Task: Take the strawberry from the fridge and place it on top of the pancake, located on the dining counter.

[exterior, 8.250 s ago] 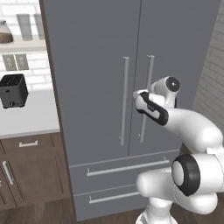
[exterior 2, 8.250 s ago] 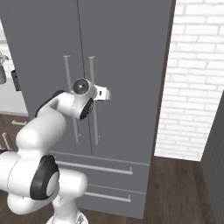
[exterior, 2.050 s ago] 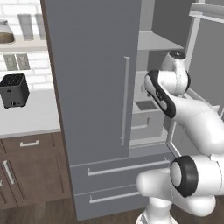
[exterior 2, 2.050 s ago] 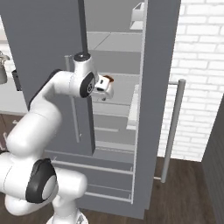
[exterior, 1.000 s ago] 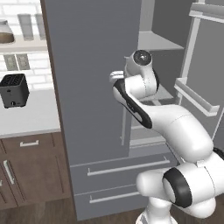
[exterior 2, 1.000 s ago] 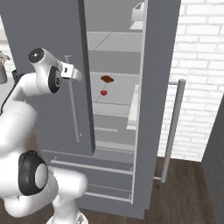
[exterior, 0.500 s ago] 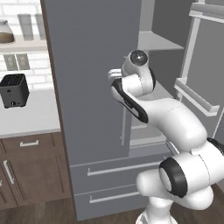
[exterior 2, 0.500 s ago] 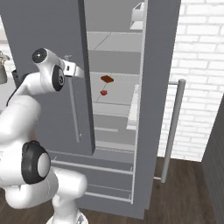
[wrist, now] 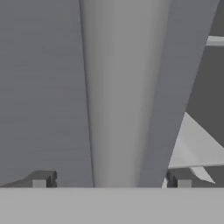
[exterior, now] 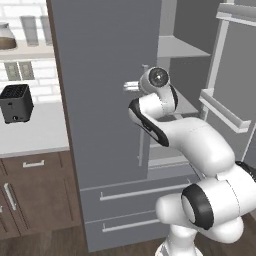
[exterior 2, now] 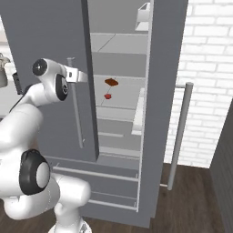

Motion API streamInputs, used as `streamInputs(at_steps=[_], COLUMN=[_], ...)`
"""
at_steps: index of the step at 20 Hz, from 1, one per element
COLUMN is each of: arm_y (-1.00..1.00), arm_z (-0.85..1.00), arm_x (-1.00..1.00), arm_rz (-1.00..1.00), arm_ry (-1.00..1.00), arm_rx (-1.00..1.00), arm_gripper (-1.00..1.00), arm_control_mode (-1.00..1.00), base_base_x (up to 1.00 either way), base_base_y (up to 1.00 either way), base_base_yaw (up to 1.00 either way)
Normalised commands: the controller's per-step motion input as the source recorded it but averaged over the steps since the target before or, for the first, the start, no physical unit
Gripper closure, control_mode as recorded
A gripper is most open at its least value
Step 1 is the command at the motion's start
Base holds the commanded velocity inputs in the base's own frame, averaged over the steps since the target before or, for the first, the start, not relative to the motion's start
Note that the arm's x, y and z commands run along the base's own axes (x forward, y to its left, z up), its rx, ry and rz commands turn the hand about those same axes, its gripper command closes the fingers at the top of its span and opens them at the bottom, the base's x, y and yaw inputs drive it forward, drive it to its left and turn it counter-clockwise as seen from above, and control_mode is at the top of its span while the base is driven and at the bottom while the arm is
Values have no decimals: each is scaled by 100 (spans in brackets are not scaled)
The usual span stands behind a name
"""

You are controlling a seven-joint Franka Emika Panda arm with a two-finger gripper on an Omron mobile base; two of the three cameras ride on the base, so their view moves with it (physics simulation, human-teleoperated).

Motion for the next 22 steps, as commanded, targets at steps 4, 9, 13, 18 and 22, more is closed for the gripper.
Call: streamInputs(at_steps=[4,9,13,18,22], arm_y=[0,4,8,16,61], arm_z=[0,0,9,26,2], arm_x=[2,-22,-64,-71,-77], arm_rz=[0,-5,-11,-15,-22], arm_ry=[0,0,0,0,0], arm_rx=[0,0,0,-8,-14], arm_gripper=[100,100,100,100,100], arm_control_mode=[-100,-100,-100,-100,-100], base_base_x=[0,0,0,0,0], base_base_y=[0,0,0,0,0], base_base_yaw=[0,0,0,0,0])
